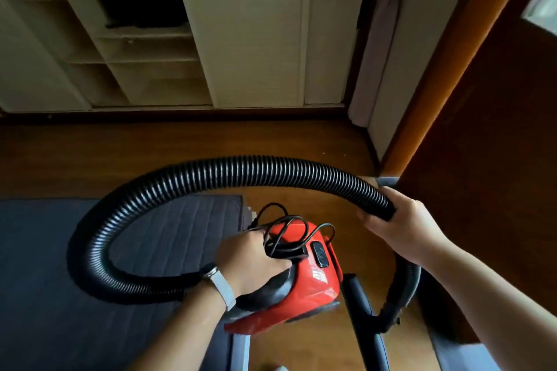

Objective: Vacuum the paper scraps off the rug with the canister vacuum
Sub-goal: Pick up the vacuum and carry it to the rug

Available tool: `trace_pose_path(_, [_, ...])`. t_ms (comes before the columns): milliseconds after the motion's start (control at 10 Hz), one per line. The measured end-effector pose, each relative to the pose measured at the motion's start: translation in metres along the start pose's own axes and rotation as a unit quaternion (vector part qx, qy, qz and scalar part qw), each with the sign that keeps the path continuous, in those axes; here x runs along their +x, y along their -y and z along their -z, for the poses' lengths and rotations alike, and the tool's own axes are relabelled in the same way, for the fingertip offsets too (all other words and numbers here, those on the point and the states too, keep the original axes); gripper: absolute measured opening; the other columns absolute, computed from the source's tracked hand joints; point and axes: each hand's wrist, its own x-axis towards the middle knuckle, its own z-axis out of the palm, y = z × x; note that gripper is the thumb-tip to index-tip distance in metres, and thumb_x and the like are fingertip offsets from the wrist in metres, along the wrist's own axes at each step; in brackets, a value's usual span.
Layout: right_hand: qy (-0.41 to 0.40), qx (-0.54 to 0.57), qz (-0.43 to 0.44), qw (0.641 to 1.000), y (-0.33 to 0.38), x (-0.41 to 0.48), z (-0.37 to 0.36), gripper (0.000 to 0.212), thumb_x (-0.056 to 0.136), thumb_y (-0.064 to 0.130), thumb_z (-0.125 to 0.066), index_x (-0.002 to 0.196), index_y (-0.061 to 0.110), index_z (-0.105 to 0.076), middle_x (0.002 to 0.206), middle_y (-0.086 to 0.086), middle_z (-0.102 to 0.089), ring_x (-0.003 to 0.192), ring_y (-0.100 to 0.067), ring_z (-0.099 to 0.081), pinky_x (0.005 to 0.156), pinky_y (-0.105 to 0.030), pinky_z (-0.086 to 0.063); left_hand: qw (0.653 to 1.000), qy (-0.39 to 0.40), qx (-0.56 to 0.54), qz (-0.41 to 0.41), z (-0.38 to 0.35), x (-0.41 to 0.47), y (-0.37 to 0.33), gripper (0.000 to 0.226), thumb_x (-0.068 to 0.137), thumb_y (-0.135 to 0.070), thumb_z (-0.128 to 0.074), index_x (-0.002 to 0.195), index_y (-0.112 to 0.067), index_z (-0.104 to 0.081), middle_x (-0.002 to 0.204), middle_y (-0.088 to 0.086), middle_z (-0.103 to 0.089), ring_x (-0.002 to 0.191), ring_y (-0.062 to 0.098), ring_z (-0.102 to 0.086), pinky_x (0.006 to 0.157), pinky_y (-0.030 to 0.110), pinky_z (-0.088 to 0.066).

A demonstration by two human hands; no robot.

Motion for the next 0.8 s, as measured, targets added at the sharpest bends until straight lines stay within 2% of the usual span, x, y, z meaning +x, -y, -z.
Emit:
trace_pose_path(100, [-0.017, 0.012, -0.002, 1.000, 0.008, 0.037, -0.003, 0.026, 0.080, 0.020, -0.081, 0.100, 0.024, -0.065, 0.072, 0.006, -0.064, 0.058, 0.004, -0.060, 0.047, -0.013, -0.044, 1.000, 0.011, -0.015, -0.017, 0.014, 0.044, 0.006, 0.032, 0.060, -0.056, -0.067, 0.072, -0.027, -0.066, 0.067, -0.014, -0.067, 0.065, 0.005, -0.063, 0.062, 0.030, -0.054])
trace_pose_path(200, [-0.033, 0.019, 0.009, 0.999, 0.007, 0.076, -0.007, 0.024, 0.081, 0.021, -0.080, 0.094, 0.028, -0.062, 0.068, 0.009, -0.060, 0.058, 0.006, -0.059, 0.047, -0.009, -0.040, 0.999, 0.025, 0.004, -0.034, 0.026, 0.087, 0.006, 0.027, 0.065, -0.052, -0.071, 0.071, -0.026, -0.066, 0.067, -0.014, -0.067, 0.064, 0.003, -0.062, 0.061, 0.029, -0.054])
trace_pose_path(300, [-0.015, 0.027, 0.020, 0.999, 0.001, 0.118, -0.010, 0.022, 0.082, 0.027, -0.079, 0.096, 0.023, -0.062, 0.067, 0.006, -0.061, 0.057, 0.002, -0.059, 0.046, -0.012, -0.042, 0.998, 0.028, 0.018, -0.045, 0.032, 0.120, -0.001, 0.027, 0.067, -0.055, -0.070, 0.066, -0.028, -0.062, 0.064, -0.015, -0.065, 0.061, 0.002, -0.060, 0.055, 0.026, -0.048])
trace_pose_path(400, [0.008, 0.054, 0.020, 0.998, -0.005, 0.171, -0.013, 0.025, 0.081, 0.044, -0.074, 0.089, 0.026, -0.058, 0.064, 0.003, -0.062, 0.053, -0.007, -0.059, 0.044, -0.017, -0.043, 0.999, 0.024, -0.004, -0.030, 0.037, 0.162, -0.006, 0.024, 0.061, -0.059, -0.070, 0.063, -0.037, -0.061, 0.058, -0.019, -0.062, 0.056, 0.001, -0.059, 0.051, 0.027, -0.048])
trace_pose_path(500, [0.018, 0.086, 0.037, 0.995, -0.016, 0.232, -0.019, 0.033, 0.075, 0.057, -0.068, 0.082, 0.028, -0.056, 0.058, 0.005, -0.056, 0.047, -0.007, -0.052, 0.045, -0.022, -0.041, 0.999, 0.017, -0.029, 0.010, 0.041, 0.206, -0.015, 0.033, 0.058, -0.060, -0.073, 0.056, -0.030, -0.060, 0.055, -0.017, -0.062, 0.054, 0.002, -0.059, 0.048, 0.024, -0.043])
trace_pose_path(600, [0.039, 0.102, 0.047, 0.993, -0.023, 0.293, -0.015, 0.031, 0.076, 0.057, -0.070, 0.080, 0.029, -0.057, 0.055, 0.010, -0.052, 0.046, -0.002, -0.048, 0.043, -0.016, -0.036, 0.999, 0.006, -0.025, 0.040, 0.050, 0.252, -0.030, 0.043, 0.057, -0.061, -0.073, 0.058, -0.020, -0.059, 0.057, -0.009, -0.064, 0.056, 0.008, -0.061, 0.053, 0.028, -0.048])
trace_pose_path(700, [0.054, 0.093, 0.045, 0.993, -0.030, 0.352, -0.004, 0.027, 0.080, 0.050, -0.074, 0.078, 0.030, -0.057, 0.056, 0.009, -0.053, 0.047, -0.001, -0.049, 0.045, -0.016, -0.037, 0.997, 0.018, -0.023, 0.075, 0.069, 0.295, -0.054, 0.037, 0.060, -0.057, -0.077, 0.060, -0.026, -0.057, 0.060, -0.010, -0.064, 0.057, 0.001, -0.060, 0.051, 0.020, -0.043])
trace_pose_path(800, [0.054, 0.092, 0.047, 0.993, -0.033, 0.410, 0.011, 0.026, 0.080, 0.050, -0.074, 0.077, 0.031, -0.057, 0.057, 0.008, -0.055, 0.047, -0.002, -0.049, 0.045, -0.019, -0.038, 0.993, 0.000, -0.084, 0.081, 0.084, 0.340, -0.080, 0.031, 0.069, -0.034, -0.085, 0.065, -0.036, -0.054, 0.056, -0.025, -0.061, 0.057, -0.015, -0.056, 0.051, 0.005, -0.039])
